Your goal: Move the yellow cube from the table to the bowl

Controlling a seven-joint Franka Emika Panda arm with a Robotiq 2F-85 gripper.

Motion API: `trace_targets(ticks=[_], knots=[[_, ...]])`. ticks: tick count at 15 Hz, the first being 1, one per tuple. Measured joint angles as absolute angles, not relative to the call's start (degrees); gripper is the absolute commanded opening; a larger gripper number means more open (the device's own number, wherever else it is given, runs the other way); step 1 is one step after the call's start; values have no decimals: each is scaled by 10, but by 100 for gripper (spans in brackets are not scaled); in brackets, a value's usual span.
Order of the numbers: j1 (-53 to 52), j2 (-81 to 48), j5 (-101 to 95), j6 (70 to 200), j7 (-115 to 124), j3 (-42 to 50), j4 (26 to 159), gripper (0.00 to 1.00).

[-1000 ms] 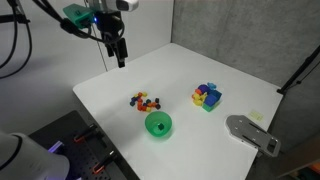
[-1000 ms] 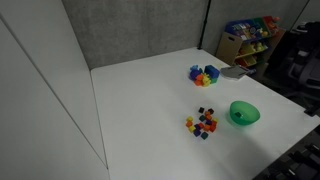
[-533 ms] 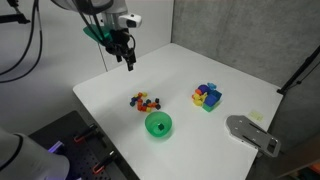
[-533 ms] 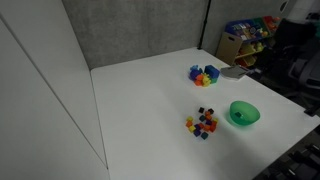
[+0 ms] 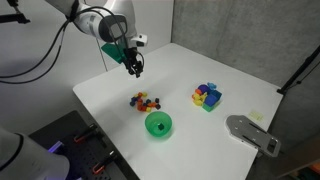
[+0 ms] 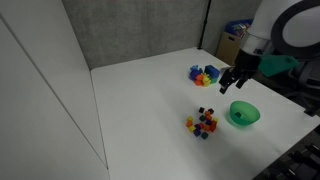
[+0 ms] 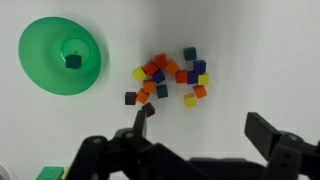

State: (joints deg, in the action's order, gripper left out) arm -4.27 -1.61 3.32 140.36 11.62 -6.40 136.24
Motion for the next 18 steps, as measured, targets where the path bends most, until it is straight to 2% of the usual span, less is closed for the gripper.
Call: trace_targets(ticks=[4,11,18], knots=[[-50,-83,52,1439,115,-64,1328,100],[-51,-108,51,1441,117,-60,1316,100],[-63,-207,50,1527,117,-53,1304,100]])
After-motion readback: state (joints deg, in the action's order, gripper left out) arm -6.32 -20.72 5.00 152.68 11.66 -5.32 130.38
